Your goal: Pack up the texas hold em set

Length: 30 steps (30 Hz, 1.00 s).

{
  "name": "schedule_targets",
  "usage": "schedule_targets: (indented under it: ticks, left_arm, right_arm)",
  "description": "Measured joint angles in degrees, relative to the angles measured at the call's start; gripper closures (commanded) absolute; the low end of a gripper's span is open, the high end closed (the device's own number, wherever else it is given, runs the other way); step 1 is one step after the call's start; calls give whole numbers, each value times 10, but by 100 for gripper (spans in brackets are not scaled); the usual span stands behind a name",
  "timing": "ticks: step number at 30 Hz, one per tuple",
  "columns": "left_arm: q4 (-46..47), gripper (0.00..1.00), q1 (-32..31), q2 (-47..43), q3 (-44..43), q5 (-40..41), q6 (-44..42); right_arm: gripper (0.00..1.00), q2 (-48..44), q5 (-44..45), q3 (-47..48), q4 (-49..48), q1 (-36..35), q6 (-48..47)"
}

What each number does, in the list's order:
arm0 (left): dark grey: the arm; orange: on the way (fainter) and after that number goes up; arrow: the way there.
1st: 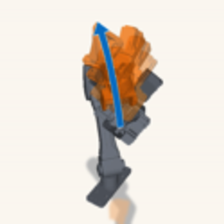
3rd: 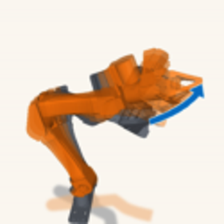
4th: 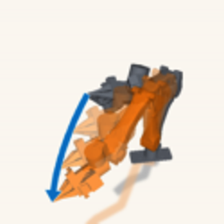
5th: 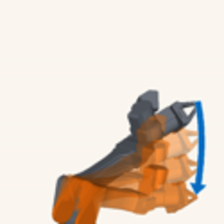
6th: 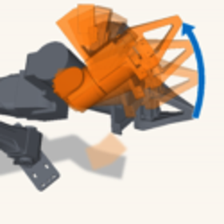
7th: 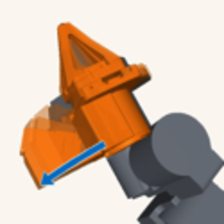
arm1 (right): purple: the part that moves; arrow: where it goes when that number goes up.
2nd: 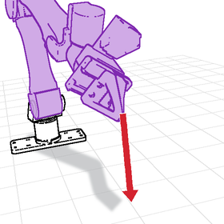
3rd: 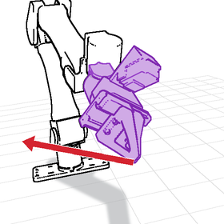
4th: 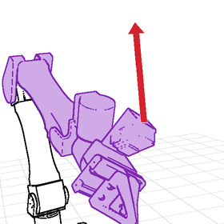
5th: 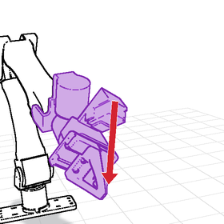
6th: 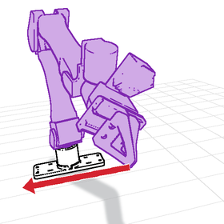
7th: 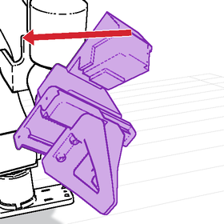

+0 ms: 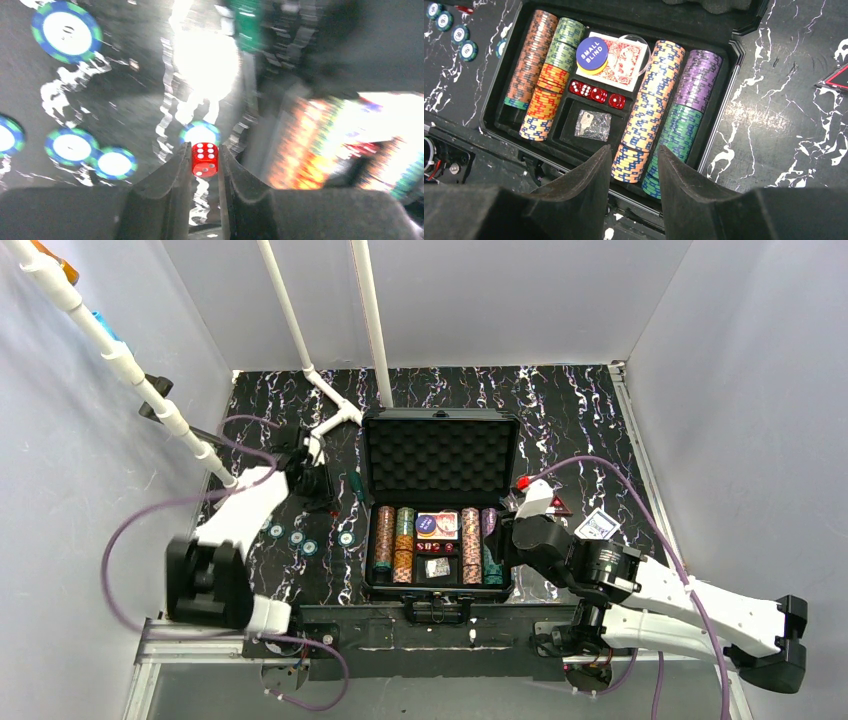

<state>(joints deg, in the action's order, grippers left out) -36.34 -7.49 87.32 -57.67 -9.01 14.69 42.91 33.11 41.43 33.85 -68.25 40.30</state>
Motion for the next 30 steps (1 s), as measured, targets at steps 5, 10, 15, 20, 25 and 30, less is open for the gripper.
schedule_targets:
  ticks: [5, 10, 15, 20, 25, 30]
  left_arm:
    - [34, 100, -54, -259, 68, -120, 103]
    - [125, 100, -218, -303, 123, -157, 230]
    - [192, 100, -340, -201, 137, -111, 316]
    - [244, 100, -412, -94, 106, -69, 350]
    - [275, 100, -435, -9, 64, -39, 364]
    - [288, 100, -438, 41, 43, -20, 365]
  right_arm:
    - [53, -6, 2, 0, -1, 0, 0]
    - [54, 8, 0, 0, -3, 2, 0]
    - [54, 11, -3, 0, -3, 3, 4]
    - [54, -11, -3, 0, -2, 3, 12]
    - [54, -19, -3, 0, 6, 3, 17]
    - [54, -21, -3, 0, 12, 4, 18]
